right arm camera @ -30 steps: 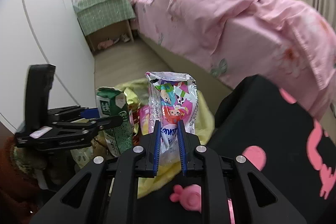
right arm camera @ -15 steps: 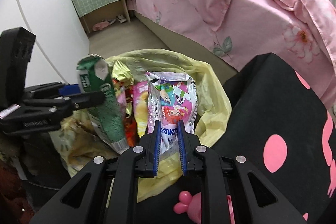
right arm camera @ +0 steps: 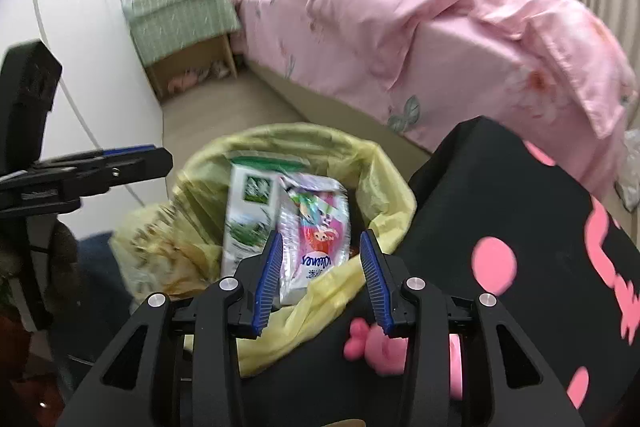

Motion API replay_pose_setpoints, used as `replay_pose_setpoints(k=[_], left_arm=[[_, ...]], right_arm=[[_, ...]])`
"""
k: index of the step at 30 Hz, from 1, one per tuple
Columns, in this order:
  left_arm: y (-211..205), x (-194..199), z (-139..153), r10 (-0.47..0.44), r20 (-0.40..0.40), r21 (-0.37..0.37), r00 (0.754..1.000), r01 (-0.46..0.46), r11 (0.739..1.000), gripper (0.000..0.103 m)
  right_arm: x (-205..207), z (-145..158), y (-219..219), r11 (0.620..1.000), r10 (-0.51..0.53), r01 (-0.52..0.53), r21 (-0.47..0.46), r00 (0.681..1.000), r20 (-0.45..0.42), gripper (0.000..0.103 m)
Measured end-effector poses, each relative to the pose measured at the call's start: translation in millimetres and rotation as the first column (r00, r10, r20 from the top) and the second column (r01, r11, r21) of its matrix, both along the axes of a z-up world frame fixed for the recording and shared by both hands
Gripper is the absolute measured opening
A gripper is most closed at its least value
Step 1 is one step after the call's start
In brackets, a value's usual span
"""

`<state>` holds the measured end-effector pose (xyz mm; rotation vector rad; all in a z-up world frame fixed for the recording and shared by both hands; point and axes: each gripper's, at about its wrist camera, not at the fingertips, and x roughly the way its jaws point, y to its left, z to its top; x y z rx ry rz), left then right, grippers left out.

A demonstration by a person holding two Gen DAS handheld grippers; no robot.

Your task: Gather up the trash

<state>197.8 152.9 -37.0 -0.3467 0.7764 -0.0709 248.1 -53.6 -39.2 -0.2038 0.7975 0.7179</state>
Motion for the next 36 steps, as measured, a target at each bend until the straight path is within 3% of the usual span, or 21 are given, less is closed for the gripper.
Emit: replay_pose_setpoints(k=[7, 10, 13, 18, 24, 31, 36], left_arm=[[-53.1, -55.4, 28.2, -0.018, 0.087, 0.176, 0.996, 0.002, 0.984, 0.067], [-75.4, -81.2, 34.4, -0.049, 0.116, 0.204, 0.992, 0.025, 0.979, 0.067], [-96.6, -105.1, 40.6, -0.082, 0.106, 0.202, 0.991, 0.059, 0.978, 0.067], [-129.5, -137.2, 45.9, -0.107, 0.077, 0.287, 0.991, 0.081, 0.955, 0.067], [-151.3, -159.9, 50.2, -0.177, 0.096, 0.262, 0.979, 0.147, 0.954, 0.067], [-159.4, -171.0, 56.3, -0.192, 0.107, 0.268, 0.976, 0.158, 0.950, 0.067], [-161.9, -176.0, 58.7, -0.199, 0.108, 0.269, 0.974, 0.164, 0.949, 0.067]], right_arm=[[-59.4, 36.0, -64.9, 0.986, -0.148, 0.142, 0.081, 0.987, 0.067, 0.039], [-93.3, 43.6, -92.4, 0.977, -0.206, 0.199, 0.074, 0.974, 0.094, 0.039], [-128.6, 47.7, -115.1, 0.960, -0.277, 0.271, 0.065, 0.956, 0.099, 0.039], [-181.8, 50.4, -134.2, 0.942, -0.334, 0.328, 0.078, 0.939, 0.079, 0.039], [-232.4, 52.2, -141.2, 0.917, -0.398, 0.397, 0.041, 0.907, 0.133, 0.039], [-251.6, 60.8, -158.6, 0.883, -0.469, 0.458, 0.102, 0.871, 0.148, 0.039], [-255.5, 62.7, -161.6, 0.880, -0.475, 0.464, 0.105, 0.868, 0.146, 0.039]])
